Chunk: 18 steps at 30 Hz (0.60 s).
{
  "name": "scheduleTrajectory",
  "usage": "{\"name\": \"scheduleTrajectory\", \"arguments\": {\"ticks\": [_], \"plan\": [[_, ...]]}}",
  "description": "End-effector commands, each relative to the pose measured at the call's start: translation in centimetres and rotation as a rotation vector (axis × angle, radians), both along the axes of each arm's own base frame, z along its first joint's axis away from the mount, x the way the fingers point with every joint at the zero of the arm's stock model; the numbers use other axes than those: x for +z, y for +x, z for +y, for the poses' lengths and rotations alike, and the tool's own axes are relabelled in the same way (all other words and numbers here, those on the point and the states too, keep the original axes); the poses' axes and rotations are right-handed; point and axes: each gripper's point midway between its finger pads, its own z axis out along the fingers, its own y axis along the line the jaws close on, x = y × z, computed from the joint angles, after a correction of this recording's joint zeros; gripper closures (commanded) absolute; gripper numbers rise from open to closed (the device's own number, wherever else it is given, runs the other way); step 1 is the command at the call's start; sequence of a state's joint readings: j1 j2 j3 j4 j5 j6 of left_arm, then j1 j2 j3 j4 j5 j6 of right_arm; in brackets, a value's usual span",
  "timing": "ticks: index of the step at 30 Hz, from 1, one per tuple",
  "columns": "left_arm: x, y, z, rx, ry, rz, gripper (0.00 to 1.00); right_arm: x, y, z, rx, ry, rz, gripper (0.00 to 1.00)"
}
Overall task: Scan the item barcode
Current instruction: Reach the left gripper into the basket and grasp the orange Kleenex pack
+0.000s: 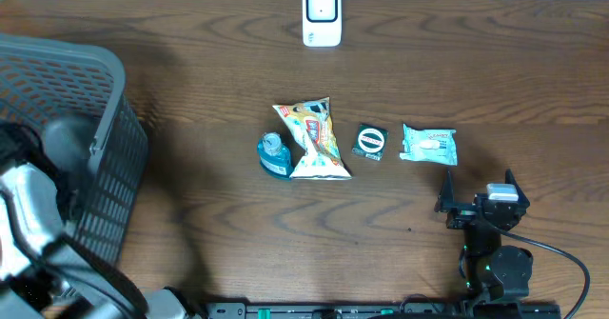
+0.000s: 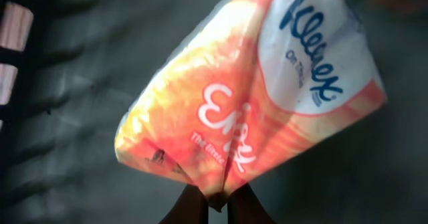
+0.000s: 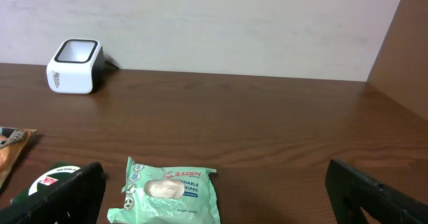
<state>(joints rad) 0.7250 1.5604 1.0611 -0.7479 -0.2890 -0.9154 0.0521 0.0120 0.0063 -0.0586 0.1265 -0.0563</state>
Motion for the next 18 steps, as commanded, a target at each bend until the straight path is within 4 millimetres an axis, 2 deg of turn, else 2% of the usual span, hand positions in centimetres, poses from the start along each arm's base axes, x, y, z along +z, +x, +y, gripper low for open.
{"name": "scheduleTrajectory", "arguments": {"ticks": [1, 5, 8, 10, 12, 14, 16, 18], "plan": [[5.3, 1.0, 0.7, -0.015, 0.117, -0.124, 0.92, 0.0, 0.0, 0.2, 0.008, -0.008, -0.001, 0.01], [11.7, 2.7, -0.2, -0.074, 0.193, -0.355, 0.93, 0.0, 0.0, 0.2, 0.008, -0.009, -0.001, 0.01], [16.8, 4.5, -2.3, -0.176, 0.221, -0.548, 0.93, 0.0, 0.0, 0.2, 0.008, -0.008, -0.001, 0.01], [20.1, 6.0, -4.5, -0.278, 0.23, -0.668, 0.93, 0.0, 0.0, 0.2, 0.008, -0.008, -0.001, 0.01], [23.4, 7.4, -7.6, -0.408, 0.238, -0.774, 0.93, 0.0, 0.0, 0.2, 0.008, -0.008, -0.001, 0.01], [25.7, 8.5, -10.9, -0.521, 0.247, -0.834, 0.93, 0.0, 0.0, 0.2, 0.008, -0.009, -0.001, 0.01], [26.7, 9.2, -13.1, -0.604, 0.288, -0.835, 0.92, 0.0, 0.0, 0.2, 0.008, -0.009, -0.001, 0.01], [26.3, 8.5, -12.4, -0.553, 0.361, -0.756, 0.91, 0.0, 0.0, 0.2, 0.008, -0.009, -0.001, 0.01]]}}
